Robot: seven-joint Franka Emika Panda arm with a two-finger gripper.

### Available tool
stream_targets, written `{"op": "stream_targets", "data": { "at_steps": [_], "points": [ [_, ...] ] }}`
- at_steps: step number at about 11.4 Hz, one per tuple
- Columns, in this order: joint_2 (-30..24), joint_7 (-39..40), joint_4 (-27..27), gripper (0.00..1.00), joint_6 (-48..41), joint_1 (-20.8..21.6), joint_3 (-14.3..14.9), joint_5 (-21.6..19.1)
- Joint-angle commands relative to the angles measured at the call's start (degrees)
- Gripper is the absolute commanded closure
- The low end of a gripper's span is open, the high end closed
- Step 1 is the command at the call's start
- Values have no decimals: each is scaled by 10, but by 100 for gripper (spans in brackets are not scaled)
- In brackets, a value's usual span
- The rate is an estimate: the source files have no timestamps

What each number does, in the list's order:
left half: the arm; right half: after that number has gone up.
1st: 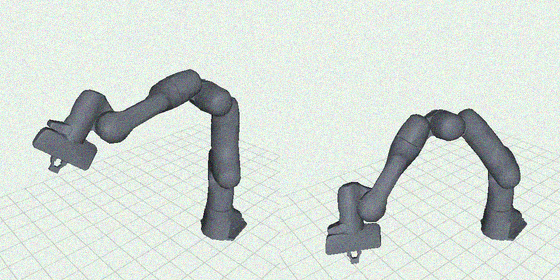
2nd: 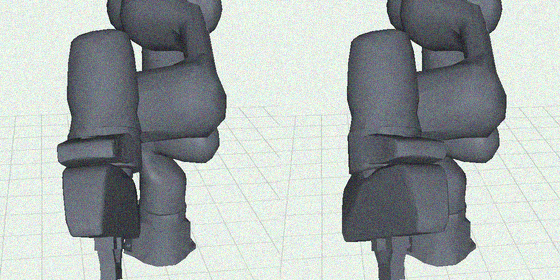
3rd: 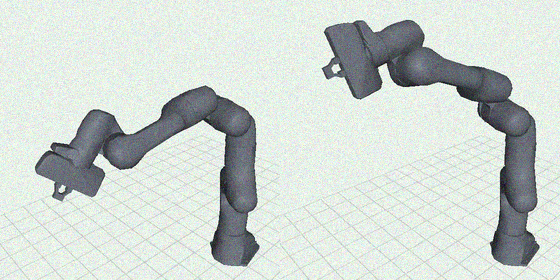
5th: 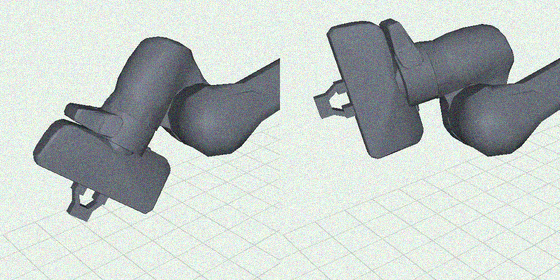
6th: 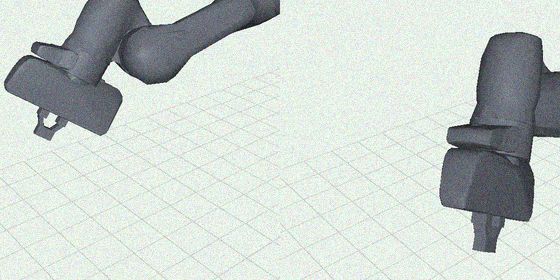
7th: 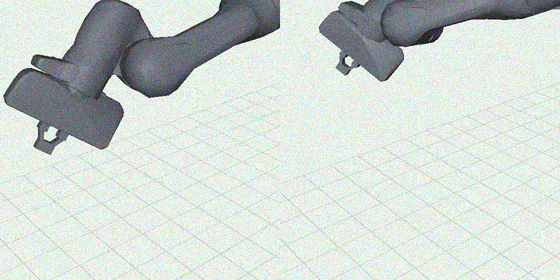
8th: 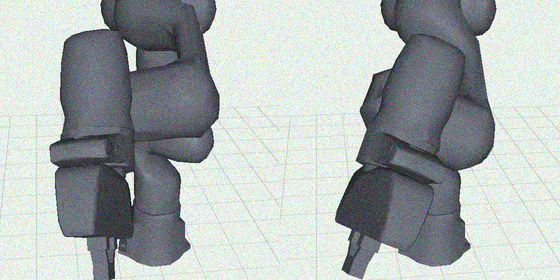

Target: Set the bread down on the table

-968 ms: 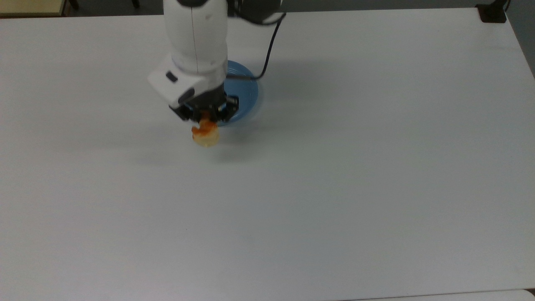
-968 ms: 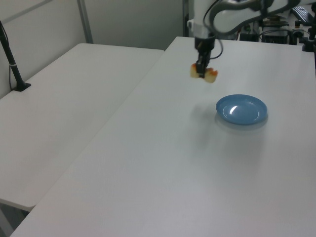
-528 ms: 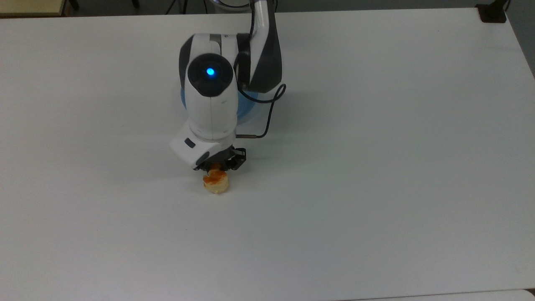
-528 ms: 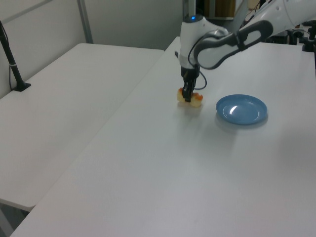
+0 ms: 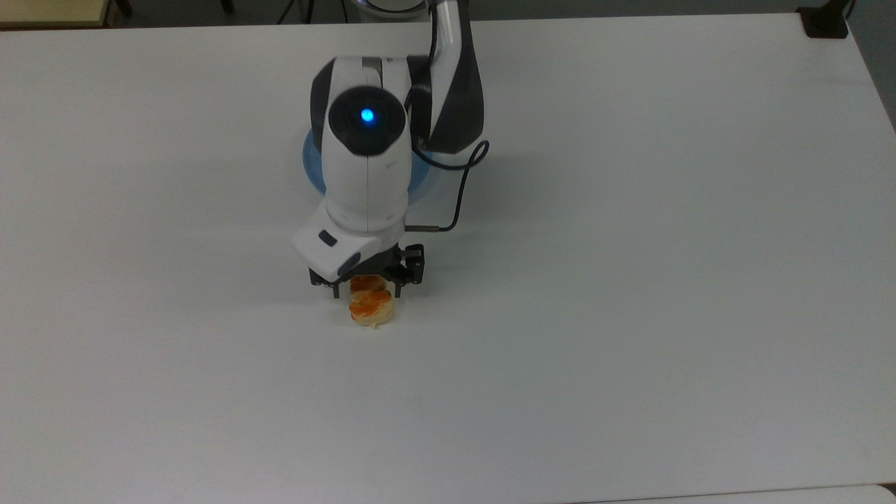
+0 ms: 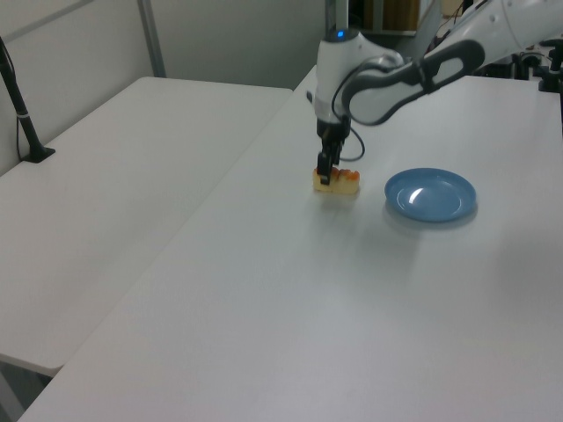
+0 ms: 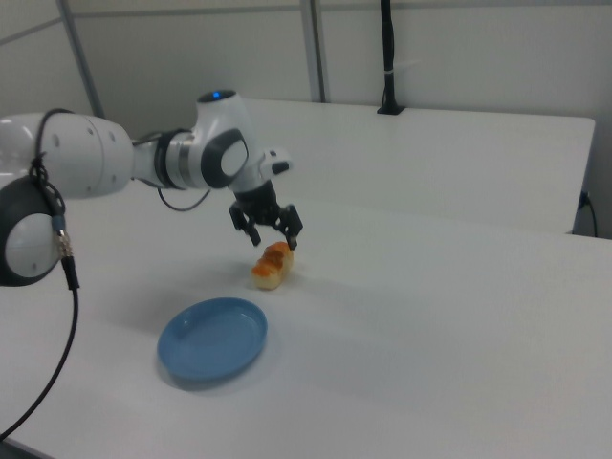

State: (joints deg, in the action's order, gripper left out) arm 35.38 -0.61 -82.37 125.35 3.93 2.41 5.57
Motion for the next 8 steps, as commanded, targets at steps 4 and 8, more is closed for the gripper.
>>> {"op": "stream_targets", "data": {
  "at_steps": [4,8],
  "points": [
    [-281,-22,-97,0,-243,-9,19,-3],
    [-334,-19,-107,0,-307,-10,15,-10]
  ]
}}
